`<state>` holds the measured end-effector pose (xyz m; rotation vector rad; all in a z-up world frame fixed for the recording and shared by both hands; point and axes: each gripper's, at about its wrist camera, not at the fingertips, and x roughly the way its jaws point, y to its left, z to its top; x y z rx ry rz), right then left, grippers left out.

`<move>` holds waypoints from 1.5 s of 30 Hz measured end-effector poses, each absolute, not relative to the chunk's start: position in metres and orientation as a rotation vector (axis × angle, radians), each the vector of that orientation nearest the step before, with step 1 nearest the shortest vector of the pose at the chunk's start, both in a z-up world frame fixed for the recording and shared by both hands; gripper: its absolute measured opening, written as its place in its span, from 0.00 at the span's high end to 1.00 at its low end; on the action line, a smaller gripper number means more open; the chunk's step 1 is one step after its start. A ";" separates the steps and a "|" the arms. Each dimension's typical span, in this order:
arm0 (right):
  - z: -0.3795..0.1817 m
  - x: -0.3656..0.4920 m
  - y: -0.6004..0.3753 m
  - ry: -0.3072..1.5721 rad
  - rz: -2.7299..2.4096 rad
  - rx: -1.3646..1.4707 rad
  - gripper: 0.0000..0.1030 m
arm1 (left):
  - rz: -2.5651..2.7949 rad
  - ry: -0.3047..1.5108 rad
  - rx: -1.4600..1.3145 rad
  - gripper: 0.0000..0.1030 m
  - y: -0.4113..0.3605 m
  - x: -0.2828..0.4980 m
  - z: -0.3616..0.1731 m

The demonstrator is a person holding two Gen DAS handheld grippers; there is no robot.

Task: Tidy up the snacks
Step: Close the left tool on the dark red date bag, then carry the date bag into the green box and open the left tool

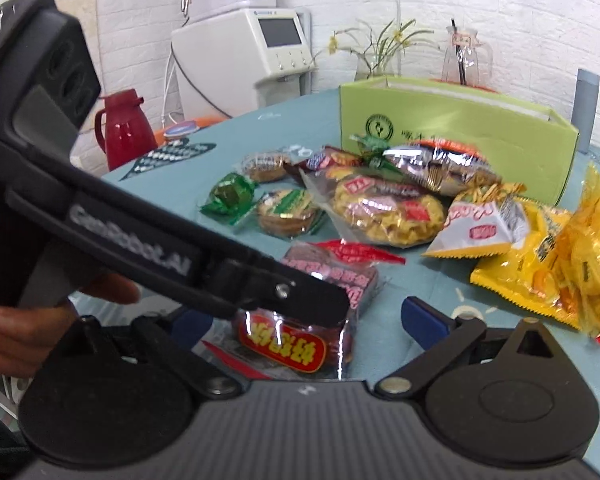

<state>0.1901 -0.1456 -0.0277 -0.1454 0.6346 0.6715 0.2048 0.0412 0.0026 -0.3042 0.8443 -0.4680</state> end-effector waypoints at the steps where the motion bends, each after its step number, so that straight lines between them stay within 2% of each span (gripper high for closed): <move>1: -0.029 0.189 -0.145 0.617 0.676 -0.143 0.27 | -0.466 0.842 -0.307 0.50 0.043 0.204 0.002; 2: -0.029 0.189 -0.144 0.613 0.668 -0.154 0.34 | -0.464 0.841 -0.305 0.63 0.044 0.203 0.001; 3: -0.027 0.189 -0.143 0.620 0.674 -0.159 0.34 | -0.464 0.844 -0.304 0.77 0.044 0.203 0.001; 4: -0.026 0.190 -0.142 0.623 0.676 -0.153 0.34 | -0.459 0.848 -0.305 0.78 0.046 0.203 0.000; 6: -0.022 0.190 -0.144 0.628 0.679 -0.144 0.36 | -0.467 0.865 -0.335 0.88 0.049 0.204 0.001; 7: -0.019 0.190 -0.145 0.624 0.678 -0.145 0.37 | -0.468 0.871 -0.350 0.89 0.051 0.205 0.002; 20: 0.025 0.206 -0.160 0.520 0.683 -0.075 0.37 | -0.506 0.781 -0.371 0.90 0.052 0.226 0.056; 25: 0.051 0.259 -0.160 0.452 0.620 -0.162 0.37 | -0.530 0.737 -0.335 0.90 0.035 0.287 0.085; 31: 0.085 0.362 -0.169 0.437 0.547 -0.231 0.37 | -0.549 0.685 -0.267 0.89 0.006 0.391 0.124; 37: 0.079 0.451 -0.185 0.511 0.519 -0.214 0.34 | -0.543 0.736 -0.240 0.89 -0.022 0.483 0.121; 39: 0.067 0.469 -0.189 0.536 0.510 -0.201 0.30 | -0.545 0.757 -0.235 0.88 -0.031 0.505 0.109; 40: 0.061 0.473 -0.192 0.545 0.506 -0.196 0.20 | -0.538 0.760 -0.226 0.88 -0.034 0.512 0.103; 41: 0.057 0.476 -0.194 0.544 0.499 -0.192 0.04 | -0.523 0.757 -0.215 0.80 -0.037 0.517 0.096; 42: 0.055 0.475 -0.197 0.523 0.495 -0.190 0.02 | -0.514 0.758 -0.211 0.62 -0.037 0.521 0.091; 44: 0.058 0.469 -0.202 0.488 0.479 -0.189 0.01 | -0.508 0.750 -0.224 0.45 -0.034 0.521 0.088; 45: 0.061 0.463 -0.205 0.466 0.474 -0.189 0.01 | -0.510 0.733 -0.227 0.41 -0.031 0.517 0.088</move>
